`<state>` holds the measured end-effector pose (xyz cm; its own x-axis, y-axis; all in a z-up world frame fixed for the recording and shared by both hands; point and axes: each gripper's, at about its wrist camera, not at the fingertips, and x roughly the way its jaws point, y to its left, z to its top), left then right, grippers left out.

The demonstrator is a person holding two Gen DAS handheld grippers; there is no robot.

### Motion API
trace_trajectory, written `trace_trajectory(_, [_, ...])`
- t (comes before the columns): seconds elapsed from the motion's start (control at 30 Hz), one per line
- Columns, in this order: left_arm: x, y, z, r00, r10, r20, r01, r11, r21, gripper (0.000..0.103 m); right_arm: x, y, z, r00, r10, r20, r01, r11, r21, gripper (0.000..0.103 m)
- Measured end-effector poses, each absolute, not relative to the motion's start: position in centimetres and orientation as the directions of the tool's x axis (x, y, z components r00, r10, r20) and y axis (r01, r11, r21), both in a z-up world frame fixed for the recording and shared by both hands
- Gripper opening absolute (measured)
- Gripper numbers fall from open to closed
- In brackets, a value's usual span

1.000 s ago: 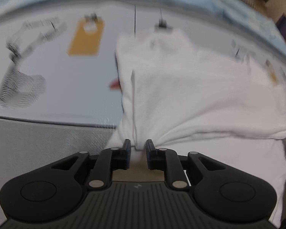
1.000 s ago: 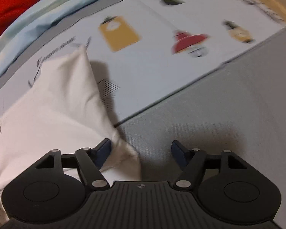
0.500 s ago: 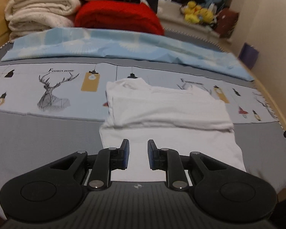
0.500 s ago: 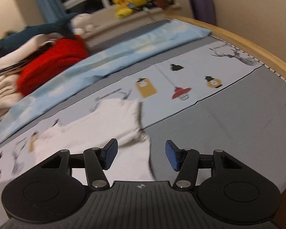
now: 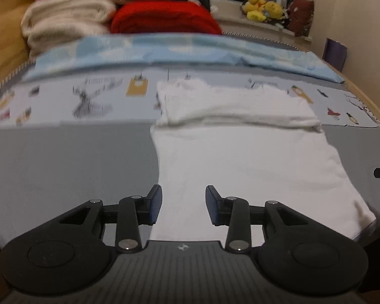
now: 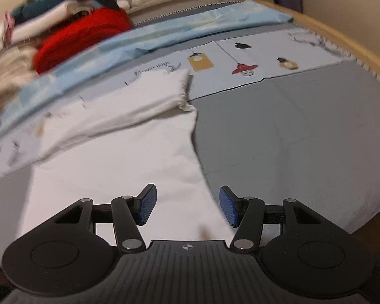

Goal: Fold small clothes
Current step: 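Open both grippers and lift them off the folded shirt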

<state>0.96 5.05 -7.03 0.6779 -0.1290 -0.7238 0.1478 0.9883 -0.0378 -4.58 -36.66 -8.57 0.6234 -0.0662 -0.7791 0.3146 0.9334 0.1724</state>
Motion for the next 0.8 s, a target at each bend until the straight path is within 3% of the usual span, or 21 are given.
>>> trace_trajectory(0.1, [2.1, 5.7, -9.9, 0.599, -0.061, -0.798, 0.098, 0.995, -0.003, 0.039, -3.9, -36.7, -10.3, 0.580, -0.082, -0.811, 0.329, 0.934, 0.141, 0.057])
trace_trajectory(0.2, [3.1, 6.7, -10.4, 0.596, -0.097, -0.797, 0.068, 0.995, -0.070, 0.042, -3.6, -37.6, -12.0, 0.532, -0.090, -0.842, 0.366, 0.921, 0.132, 0.057])
trace_trajectory(0.43, [5.6, 7.5, -13.7, 0.477, -0.063, -0.877, -0.014, 0.997, -0.079, 0.060, -2.7, -39.5, -15.4, 0.428, -0.109, -0.897, 0.457, 0.883, 0.110, 0.060])
trace_trajectory(0.7, [6.6, 6.7, -16.7, 0.415, -0.019, -0.910, 0.012, 1.000, -0.016, 0.062, -1.9, -38.1, -17.5, 0.353, -0.164, -0.921, 0.392, 0.920, -0.013, 0.069])
trace_trajectory(0.8, [6.5, 6.8, -16.8, 0.413, -0.026, -0.910, 0.014, 1.000, -0.023, 0.058, -1.9, -37.9, -17.5, 0.353, -0.170, -0.920, 0.384, 0.923, -0.023, 0.069])
